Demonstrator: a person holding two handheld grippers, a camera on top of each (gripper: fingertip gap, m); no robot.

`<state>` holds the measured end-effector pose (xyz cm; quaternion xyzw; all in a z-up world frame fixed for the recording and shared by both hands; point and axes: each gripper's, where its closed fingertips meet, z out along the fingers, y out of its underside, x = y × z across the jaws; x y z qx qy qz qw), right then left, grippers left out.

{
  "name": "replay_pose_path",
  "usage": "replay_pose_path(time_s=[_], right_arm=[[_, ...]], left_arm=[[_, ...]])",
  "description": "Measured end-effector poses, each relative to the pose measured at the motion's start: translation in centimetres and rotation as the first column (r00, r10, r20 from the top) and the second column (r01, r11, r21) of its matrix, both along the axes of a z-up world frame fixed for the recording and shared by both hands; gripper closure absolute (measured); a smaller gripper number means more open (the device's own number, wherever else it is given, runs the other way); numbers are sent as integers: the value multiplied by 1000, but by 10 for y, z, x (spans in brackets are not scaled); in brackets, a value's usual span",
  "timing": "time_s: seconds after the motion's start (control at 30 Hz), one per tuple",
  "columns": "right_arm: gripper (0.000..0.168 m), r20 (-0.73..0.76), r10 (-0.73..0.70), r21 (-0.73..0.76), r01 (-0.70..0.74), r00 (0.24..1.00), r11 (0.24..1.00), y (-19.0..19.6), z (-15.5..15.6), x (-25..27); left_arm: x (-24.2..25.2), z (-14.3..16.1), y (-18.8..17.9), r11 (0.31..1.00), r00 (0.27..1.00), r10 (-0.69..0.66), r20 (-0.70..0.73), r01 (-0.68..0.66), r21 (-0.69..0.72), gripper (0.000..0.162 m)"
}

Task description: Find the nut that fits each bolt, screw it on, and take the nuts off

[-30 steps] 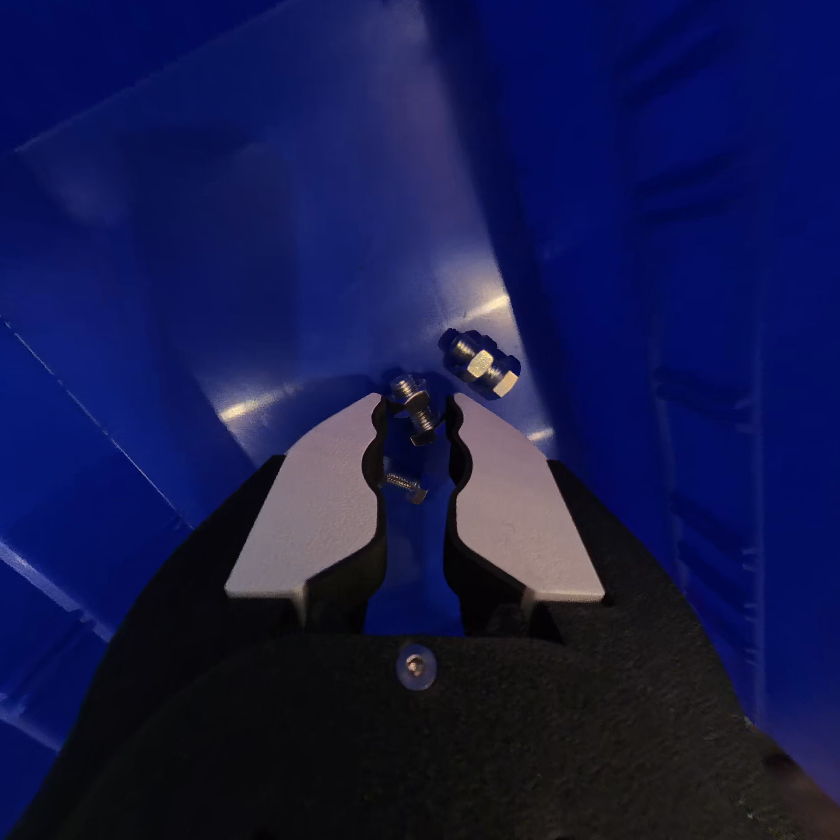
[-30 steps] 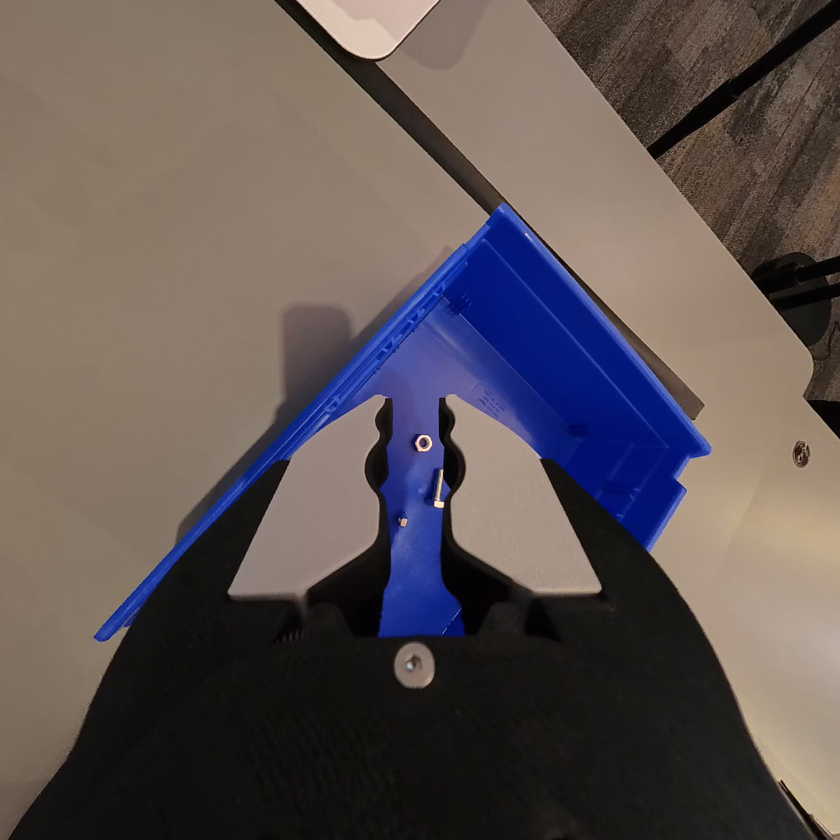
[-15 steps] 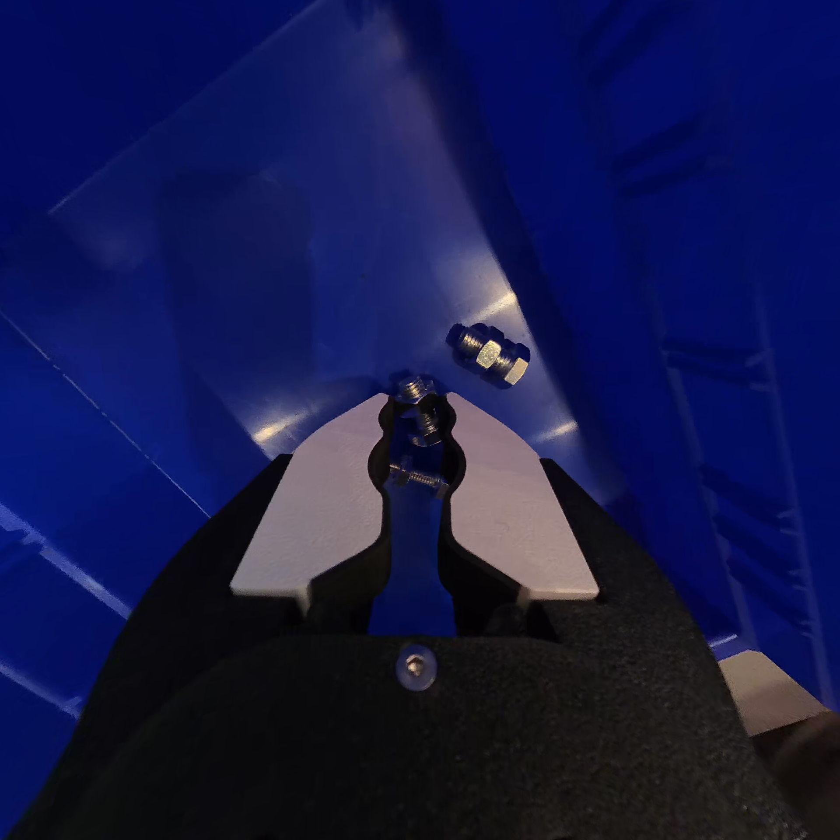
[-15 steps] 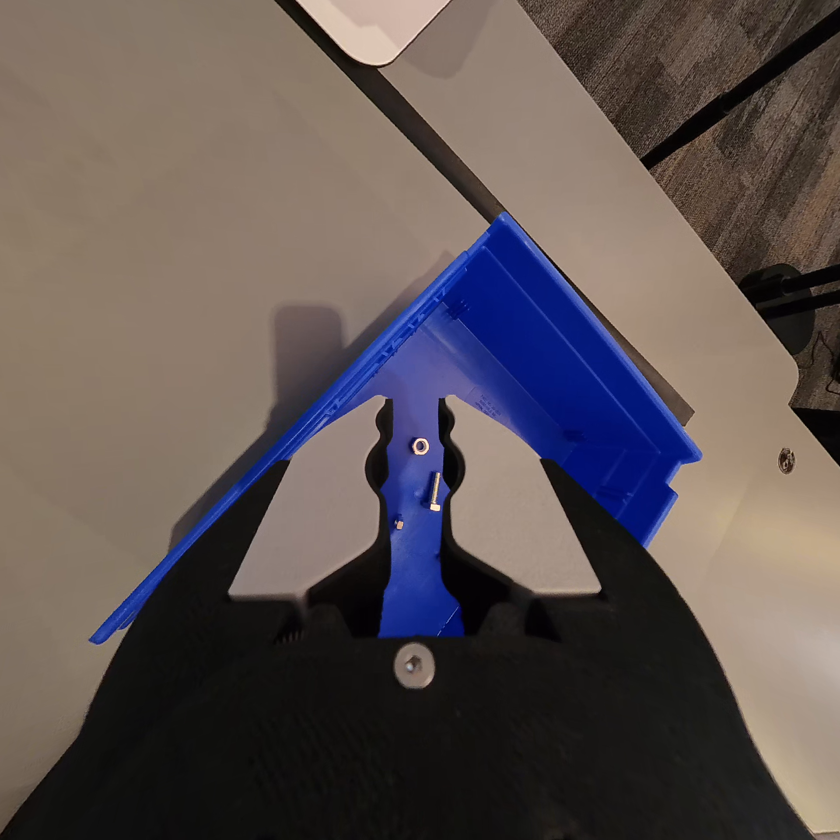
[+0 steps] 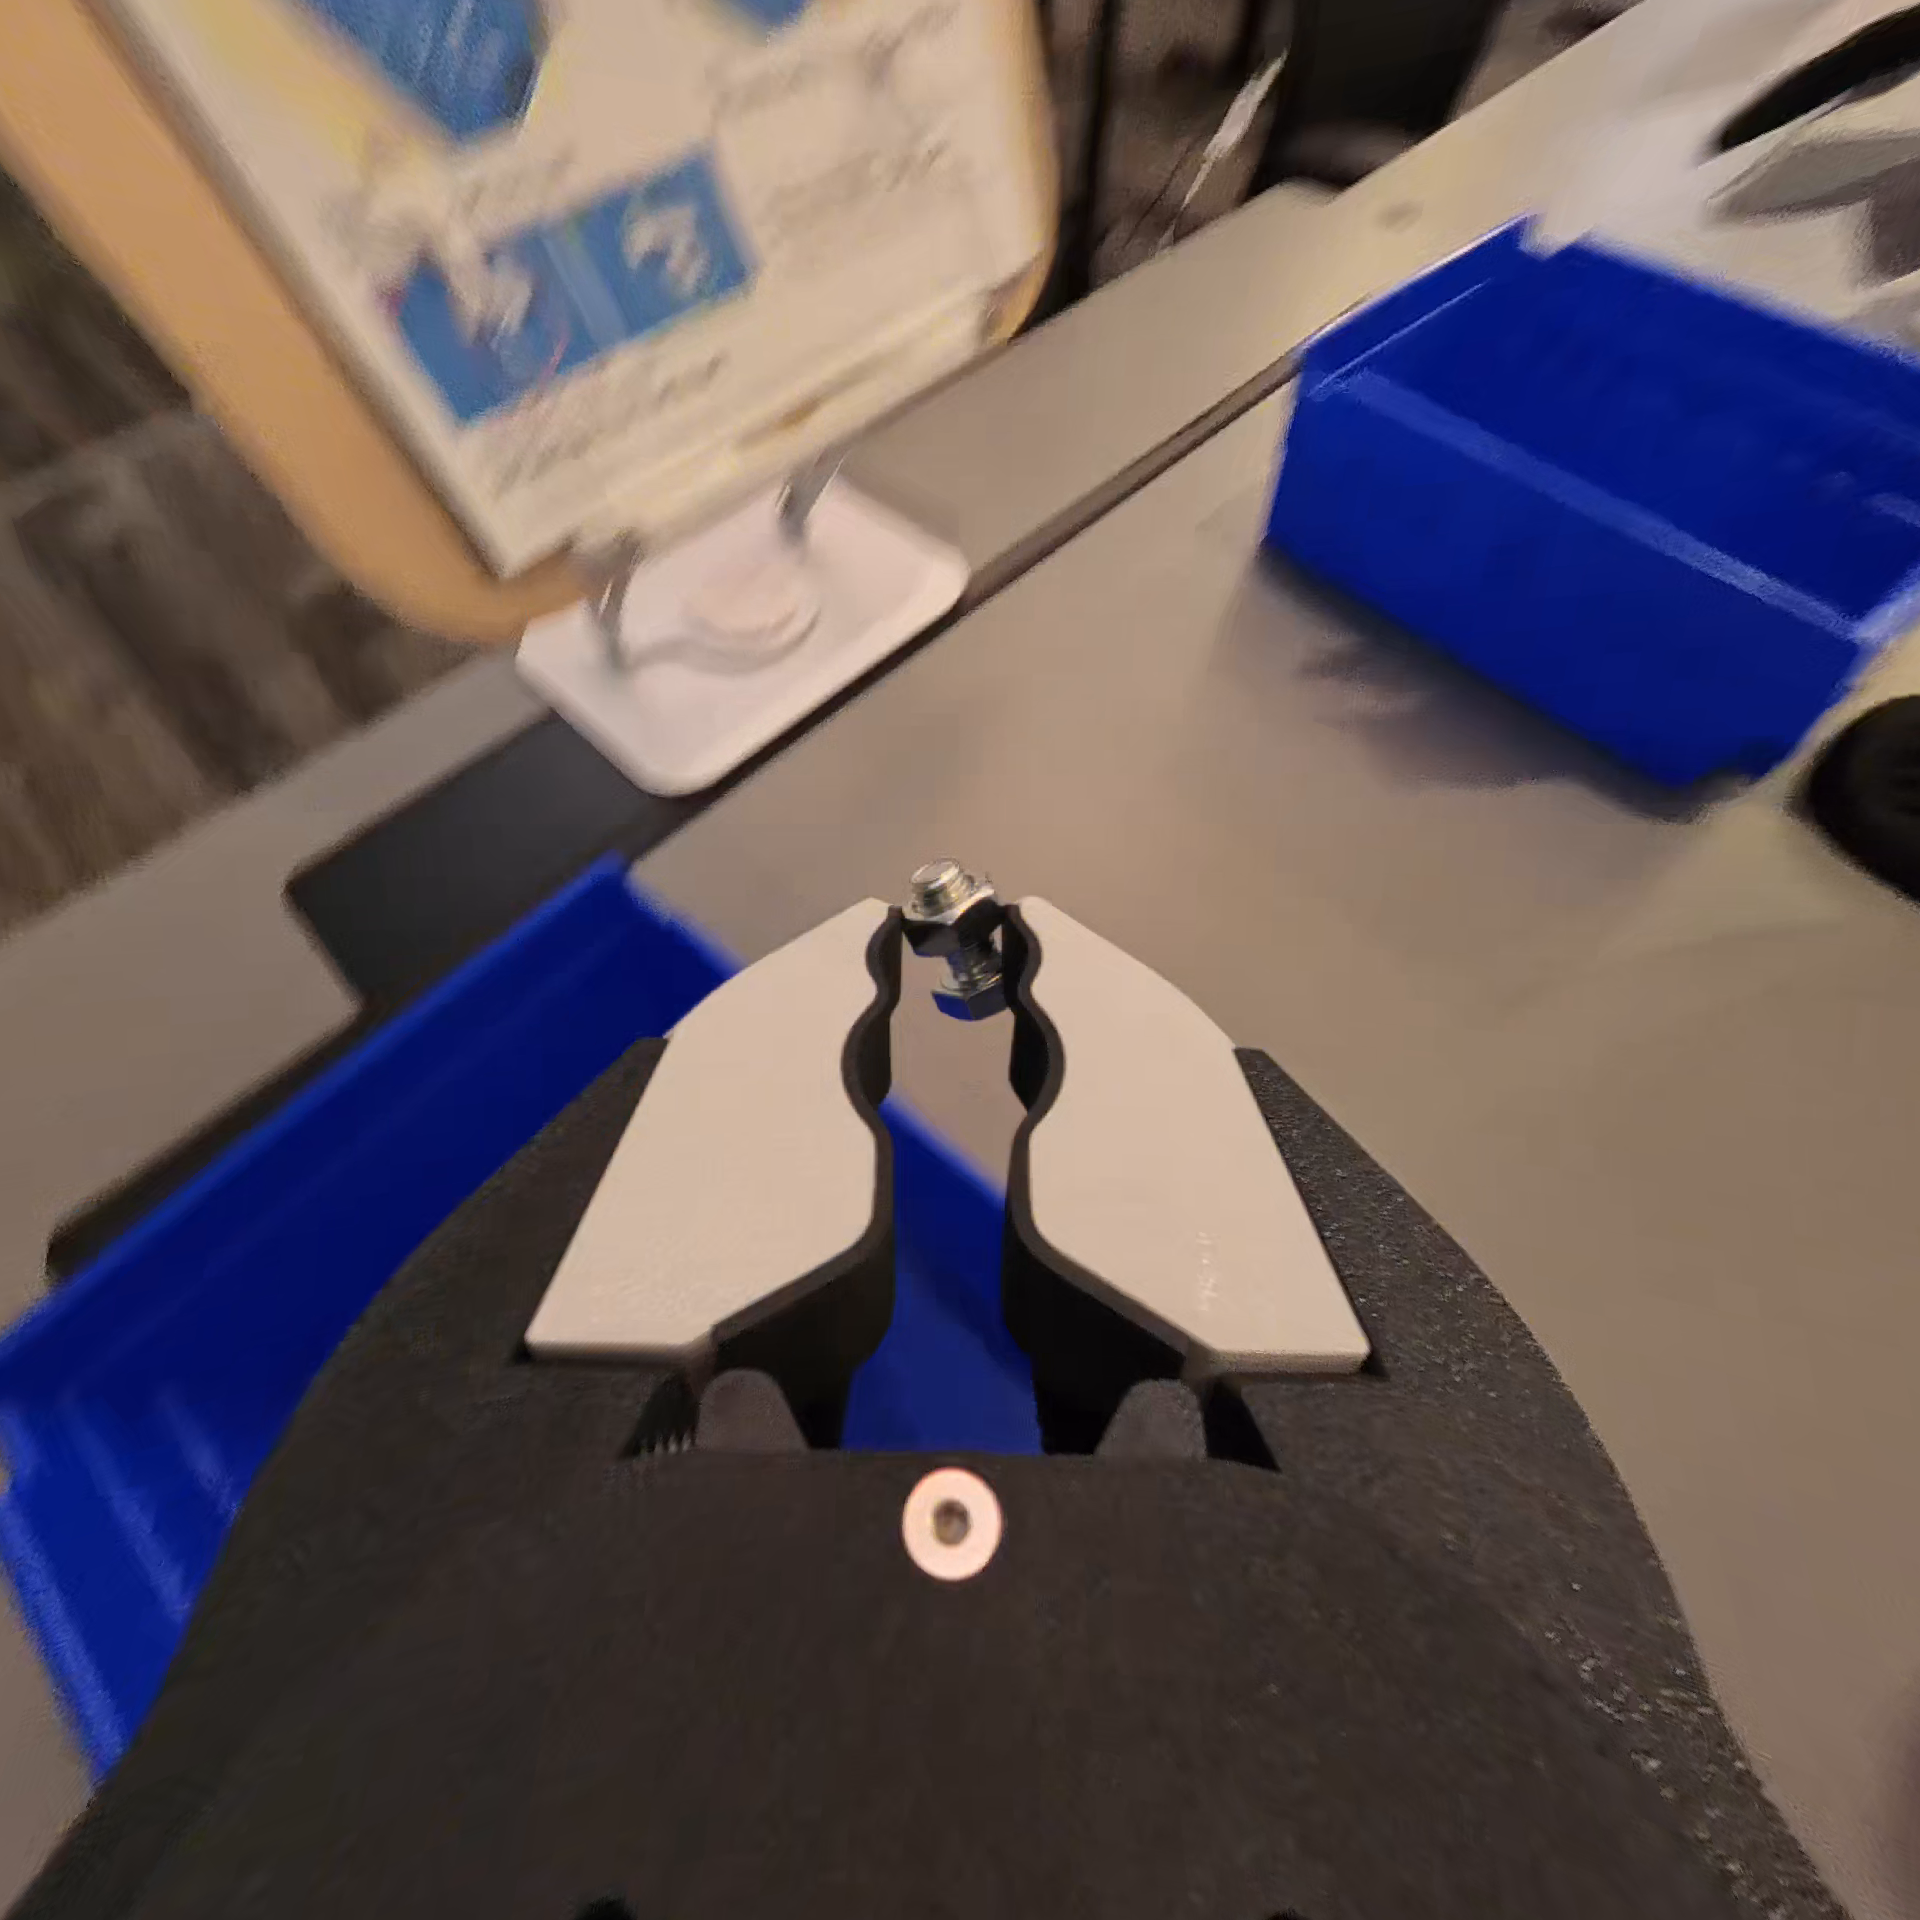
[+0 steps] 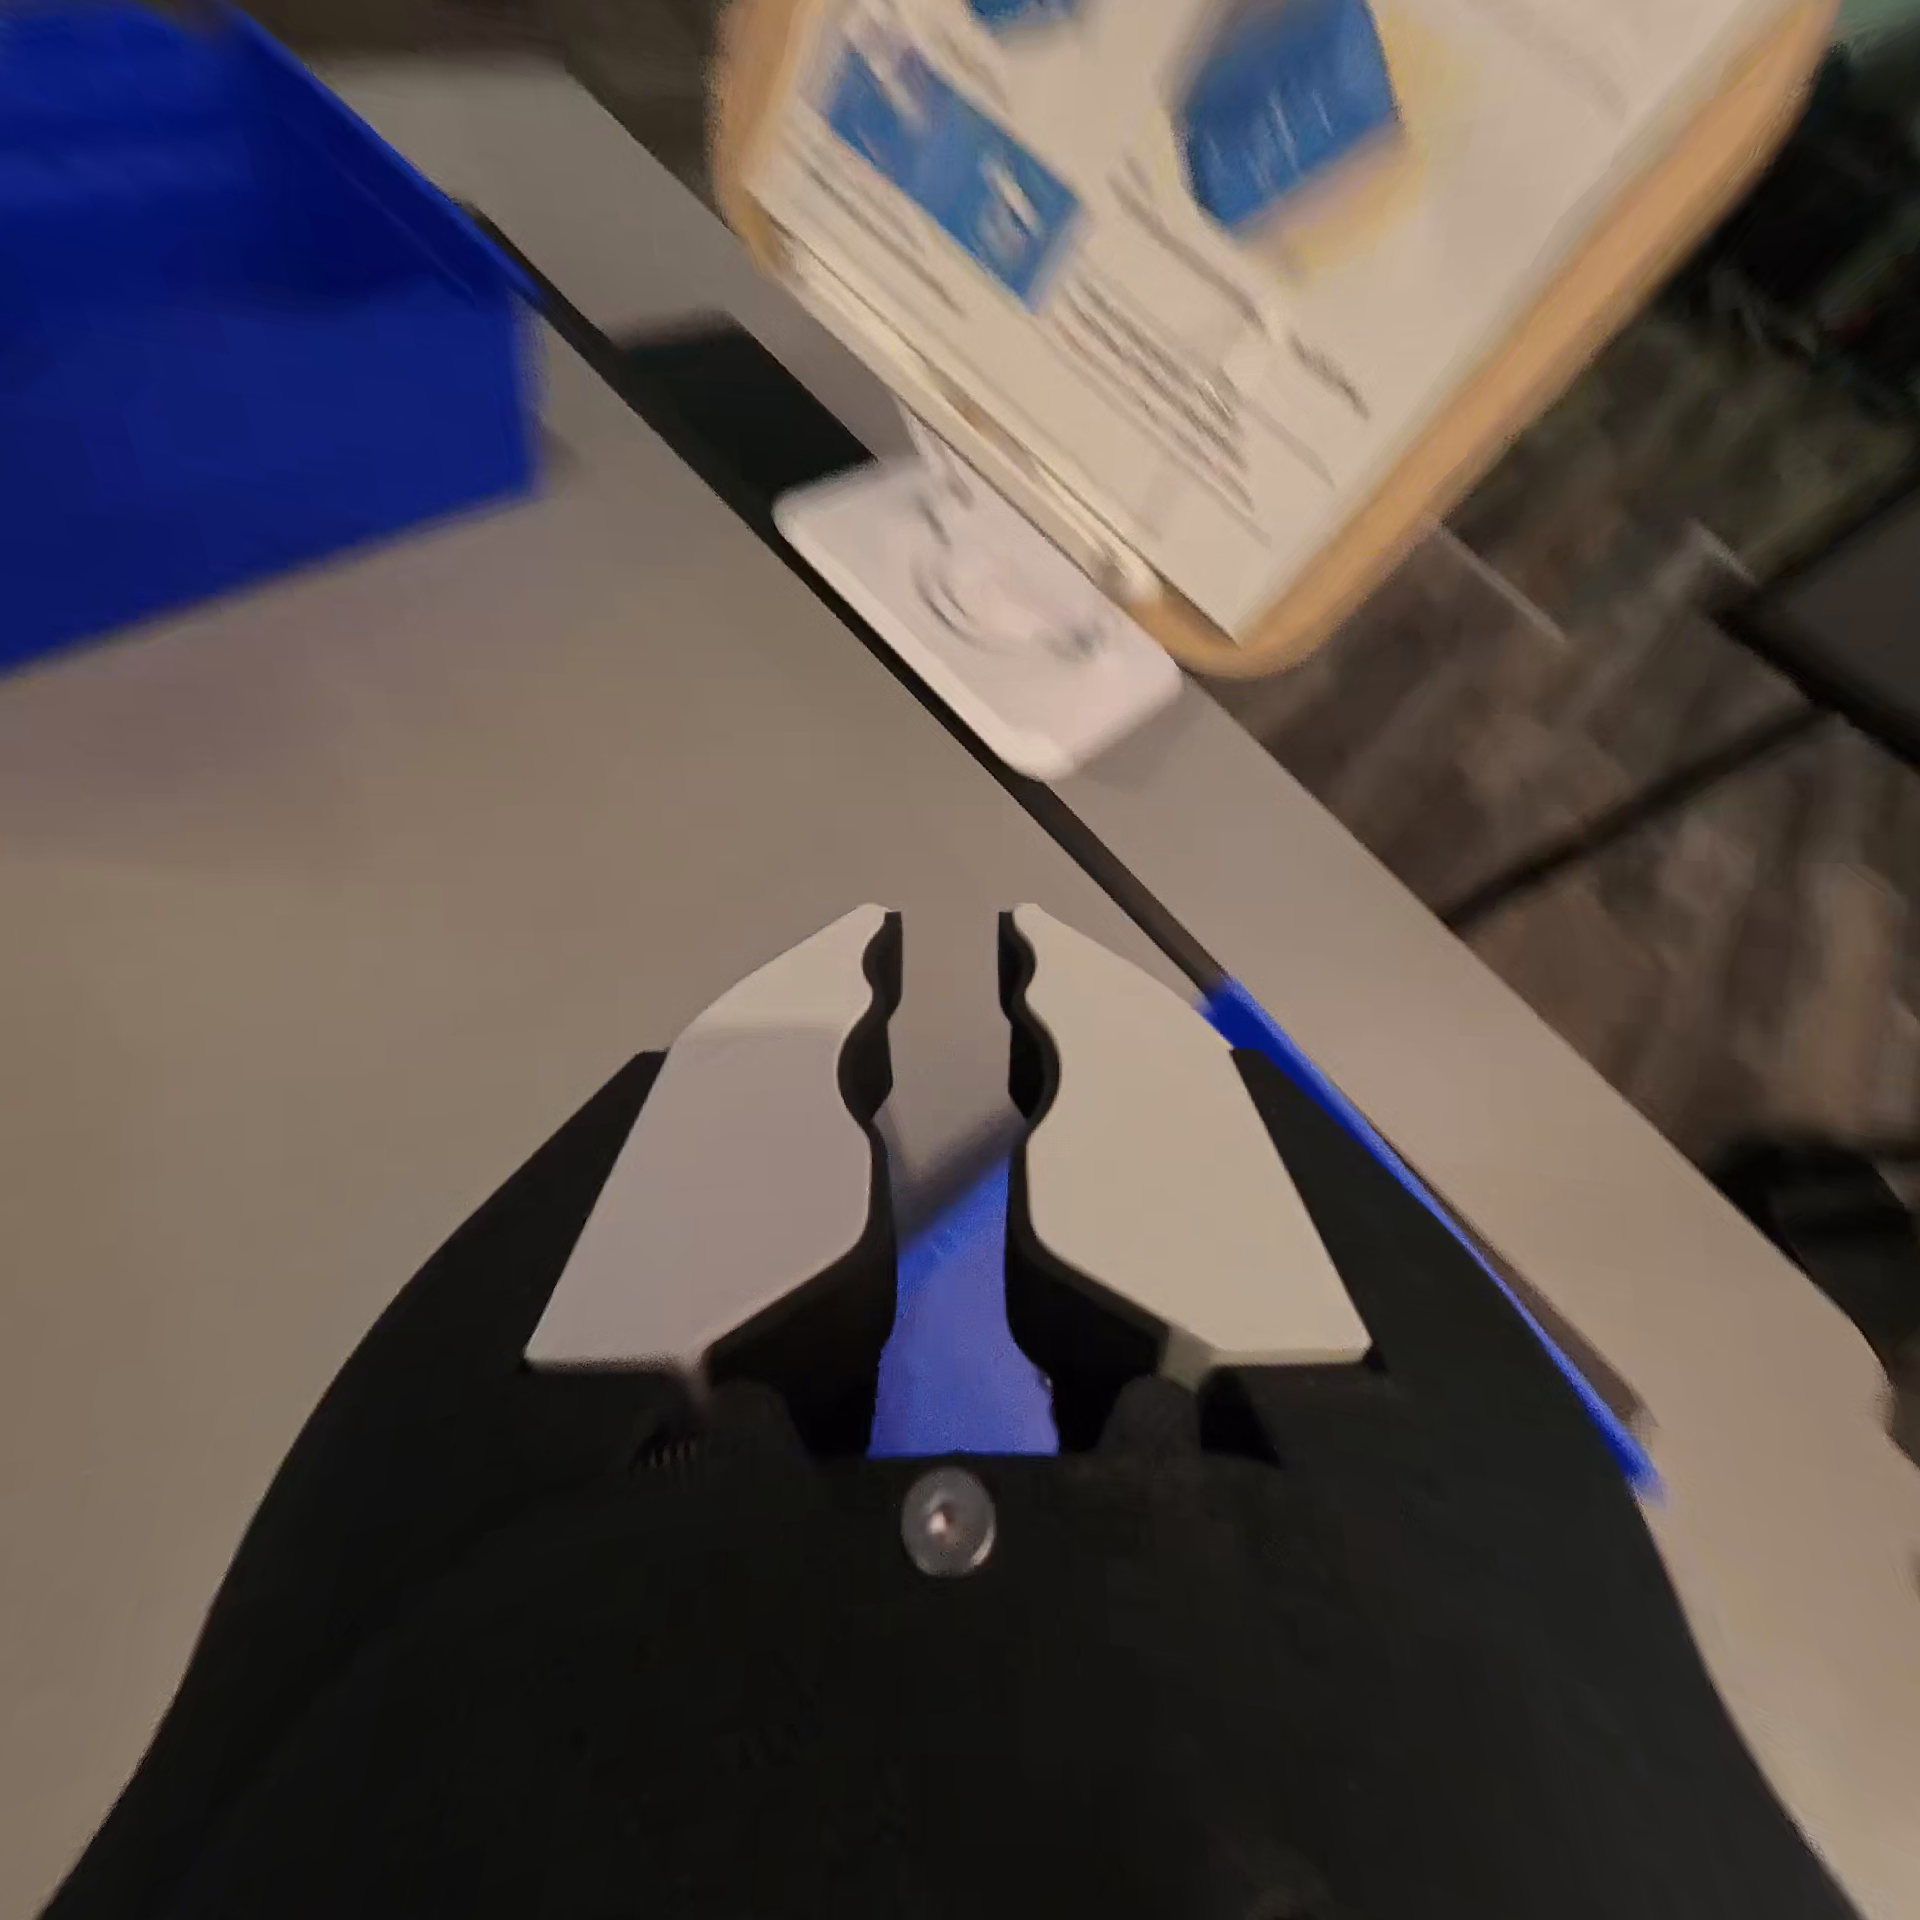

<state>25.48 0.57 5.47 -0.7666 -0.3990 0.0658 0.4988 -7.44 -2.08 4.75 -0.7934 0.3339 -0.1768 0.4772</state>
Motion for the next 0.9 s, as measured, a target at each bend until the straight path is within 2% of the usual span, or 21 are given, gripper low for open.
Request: replay_pose_path(time_s=[0.1, 0.2, 0.3, 0.4, 0.57, 0.63, 0.8, 0.9], right_arm=[[150, -164, 291, 63, -285, 942, 956, -38, 23, -58], [150, -320, 519, 89, -520, 793, 850, -80, 35, -106], [149, -501, 579, 56, -643, 643, 764, -104, 41, -132], [149, -638, 561, 90, -673, 527, 734, -110, 56, -139], [149, -627, 596, 115, -697, 502, 708, -119, 49, -153], [150, -636, 622, 144, -722, 456, 677, -128, 53, -157], [152, -683, 599, 117, -747, 418, 654, -131, 55, -158], [152, -673, 608, 98, -763, 422, 639, -133, 51, -159]], left_arm=[[54, 26, -24, 977, 984, -174, 50, 166, 132, 144], [97, 39, -48, 942, 944, -308, 119, 285, 177, 144], [120, 47, -64, 906, 916, -382, 122, 345, 247, 144], [134, 46, -77, 880, 904, -421, 74, 388, 273, 144], [160, 45, -100, 818, 862, -506, 12, 476, 323, 144], [166, 42, -105, 809, 857, -516, -14, 492, 322, 144], [173, 40, -113, 790, 844, -535, -42, 517, 329, 144], [172, 42, -112, 792, 854, -518, -51, 501, 349, 144]])
